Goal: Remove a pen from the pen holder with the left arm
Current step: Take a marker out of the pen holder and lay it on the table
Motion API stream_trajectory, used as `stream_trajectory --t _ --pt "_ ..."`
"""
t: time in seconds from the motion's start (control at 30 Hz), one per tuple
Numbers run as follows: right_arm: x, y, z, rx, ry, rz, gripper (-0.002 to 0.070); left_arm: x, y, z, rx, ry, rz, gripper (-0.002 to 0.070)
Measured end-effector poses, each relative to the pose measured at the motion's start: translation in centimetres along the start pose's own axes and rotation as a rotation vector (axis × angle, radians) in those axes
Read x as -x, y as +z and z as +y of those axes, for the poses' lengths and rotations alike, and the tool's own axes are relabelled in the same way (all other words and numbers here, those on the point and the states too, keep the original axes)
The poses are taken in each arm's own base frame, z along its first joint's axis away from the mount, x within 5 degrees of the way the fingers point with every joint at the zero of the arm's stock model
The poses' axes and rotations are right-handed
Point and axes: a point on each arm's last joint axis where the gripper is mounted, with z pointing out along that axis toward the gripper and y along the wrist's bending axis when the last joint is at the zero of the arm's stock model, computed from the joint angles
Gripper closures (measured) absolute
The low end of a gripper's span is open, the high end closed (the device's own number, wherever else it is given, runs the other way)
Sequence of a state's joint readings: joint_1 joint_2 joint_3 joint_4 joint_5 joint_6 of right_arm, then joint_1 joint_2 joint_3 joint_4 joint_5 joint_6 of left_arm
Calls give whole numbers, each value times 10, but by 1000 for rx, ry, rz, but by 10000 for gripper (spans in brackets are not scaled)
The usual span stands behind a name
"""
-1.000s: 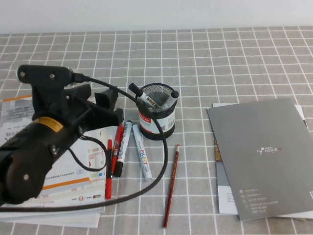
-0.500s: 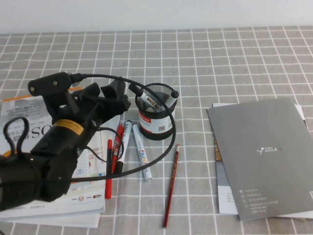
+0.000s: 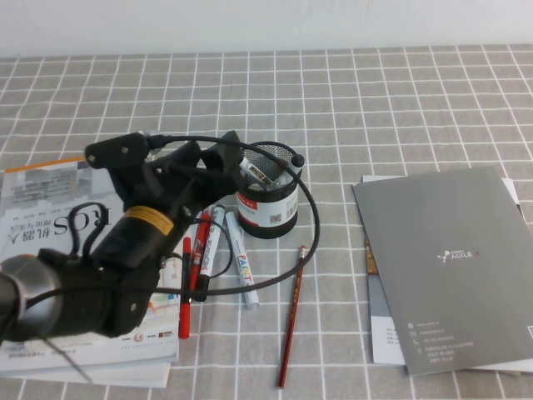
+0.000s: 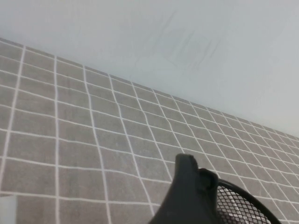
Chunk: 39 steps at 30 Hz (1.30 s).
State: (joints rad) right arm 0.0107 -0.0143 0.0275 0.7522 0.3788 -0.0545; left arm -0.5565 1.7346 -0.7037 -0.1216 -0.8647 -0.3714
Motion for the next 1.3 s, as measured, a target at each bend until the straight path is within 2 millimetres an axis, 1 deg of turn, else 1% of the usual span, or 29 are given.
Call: stream_trajectory --t 0.3,0.67,0.77,1.0,1.1,1.3 --pt "0 0 0 0 0 0 689 -8 23 -2 -34 -11 9 223" --pt "0 0 0 0 0 0 689 -26 37 5 -23 -22 44 223" --pt "0 0 0 0 0 0 689 -26 38 5 -25 -26 40 223" --pt "0 0 0 0 0 0 689 -18 44 4 -37 -29 -2 226" --pt "0 0 0 0 0 0 689 -18 45 5 -39 -35 -5 253" --pt "0 0 0 0 0 0 689 -22 47 6 -46 -41 10 375"
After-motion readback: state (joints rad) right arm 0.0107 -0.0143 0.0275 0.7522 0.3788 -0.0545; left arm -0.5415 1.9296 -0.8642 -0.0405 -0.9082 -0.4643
